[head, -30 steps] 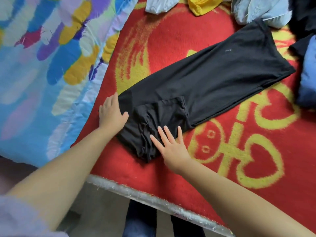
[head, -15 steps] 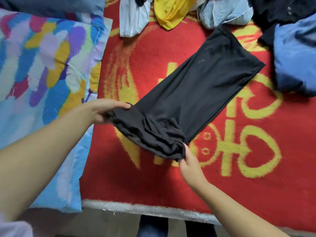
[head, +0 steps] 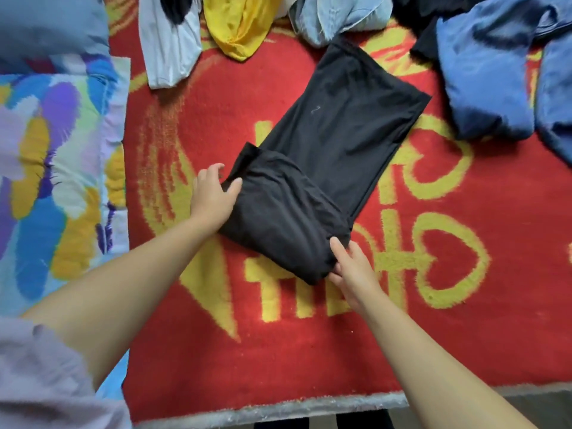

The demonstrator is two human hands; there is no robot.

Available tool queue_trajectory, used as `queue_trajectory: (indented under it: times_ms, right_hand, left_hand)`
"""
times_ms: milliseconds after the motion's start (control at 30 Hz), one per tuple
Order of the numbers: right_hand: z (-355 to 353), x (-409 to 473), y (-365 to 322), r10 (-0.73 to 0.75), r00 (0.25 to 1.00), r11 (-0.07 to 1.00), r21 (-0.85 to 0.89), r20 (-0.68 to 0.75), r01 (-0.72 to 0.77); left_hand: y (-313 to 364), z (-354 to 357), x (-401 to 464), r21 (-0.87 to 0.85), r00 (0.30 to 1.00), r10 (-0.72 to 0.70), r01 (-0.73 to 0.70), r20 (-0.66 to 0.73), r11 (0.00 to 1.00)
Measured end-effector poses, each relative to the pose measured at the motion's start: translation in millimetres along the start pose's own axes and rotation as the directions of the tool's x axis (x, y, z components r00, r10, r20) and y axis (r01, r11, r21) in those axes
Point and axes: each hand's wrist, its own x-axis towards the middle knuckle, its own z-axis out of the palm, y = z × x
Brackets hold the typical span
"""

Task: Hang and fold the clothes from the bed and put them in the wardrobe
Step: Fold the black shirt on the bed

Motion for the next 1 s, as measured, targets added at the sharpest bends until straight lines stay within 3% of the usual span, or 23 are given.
queue_trajectory:
  times_ms: [67, 133, 233, 300, 367, 400, 433, 467, 500, 533, 567, 600, 667, 733, 867, 1000]
  right_hand:
    - [7.6, 0.4, -3.7, -0.027, 0.999, 0.998, -0.062, -0.035, 0.025]
    - [16.5, 2.1, -12.2, -0.152, 0.979, 0.976, -0.180, -0.139, 0.125]
    - [23.5, 4.0, -19.3, -0.324, 0.916, 0.898, -0.383, -0.237, 0.218]
    - [23.3, 2.3, -18.1, -0.313, 0.918, 0.889, -0.414, -0.242, 0.194]
    - [19.5, -5.8, -14.6, -0.361, 0.896, 0.820, -0.545, -0.259, 0.173]
    - [18.4, -12.2, -11.9, -0.485, 0.848, 0.684, -0.697, -0.214, 0.216]
    - [20.1, -18.8, -8.2, -0.621, 0.780, 0.451, -0.850, -0.079, 0.273]
    - [23.6, -22.7, -1.8, -0.680, 0.724, 0.167, -0.937, 0.115, 0.306]
    - [29.7, -25.1, 5.3, -0.628, 0.725, -0.069, -0.948, 0.282, 0.309]
    - [36.7, -25.3, 12.7, -0.518, 0.775, -0.201, -0.932, 0.362, 0.301]
    - [43.1, -22.6, 18.5, -0.415, 0.838, -0.253, -0.929, 0.356, 0.269]
    - [47.6, -17.4, 20.7, -0.341, 0.885, -0.267, -0.936, 0.316, 0.231]
    - [50.5, -5.6, 15.6, -0.284, 0.923, -0.289, -0.941, 0.260, 0.176]
    - [49.5, -0.9, 5.6, -0.274, 0.920, -0.330, -0.926, 0.280, 0.183]
    - [31.0, -11.3, -18.0, -0.188, 0.910, -0.462, -0.851, 0.369, 0.250]
    - [-14.9, -39.3, -43.3, 0.059, 0.921, -0.502, -0.786, 0.385, 0.361]
  left_hand:
    - [-10.9, 3.2, 4.7, 0.151, 0.991, -0.028, 0.008, 0.133, 0.989]
    - [-10.3, 6.1, 11.1, 0.188, 0.980, -0.049, 0.012, 0.193, 0.982]
    - [-8.5, 9.8, 13.7, 0.039, 0.992, 0.006, -0.011, 0.126, 0.999]
    - [-11.7, 9.4, 12.3, -0.038, 0.997, -0.015, 0.018, 0.080, 0.999]
    - [-18.4, 5.5, 4.5, 0.076, 0.997, 0.075, -0.074, -0.015, 0.994]
    - [-22.7, 2.5, -0.1, 0.190, 0.966, 0.250, -0.235, -0.060, 0.953]
    - [-28.0, -1.1, -5.1, 0.289, 0.878, 0.476, -0.446, -0.039, 0.847]
    - [-34.4, -3.6, -10.7, 0.359, 0.731, 0.679, -0.654, 0.072, 0.666]
    - [-42.4, -4.1, -16.4, 0.391, 0.555, 0.793, -0.808, 0.253, 0.441]
    - [-51.0, -3.2, -20.8, 0.389, 0.431, 0.791, -0.881, 0.433, 0.267]
    - [-57.2, -2.1, -24.5, 0.390, 0.404, 0.720, -0.899, 0.564, 0.199]
    - [-60.9, -0.3, -26.7, 0.420, 0.457, 0.632, -0.880, 0.626, 0.220]
    - [-59.7, 3.5, -24.5, 0.523, 0.605, 0.538, -0.790, 0.587, 0.319]
    - [-50.7, 7.3, -18.3, 0.564, 0.655, 0.528, -0.748, 0.541, 0.349]
    - [-36.8, 5.3, -17.2, 0.575, 0.634, 0.459, -0.768, 0.622, 0.282]
    - [-16.1, 4.4, -73.3, 0.420, 0.482, 0.435, -0.876, 0.761, 0.236]
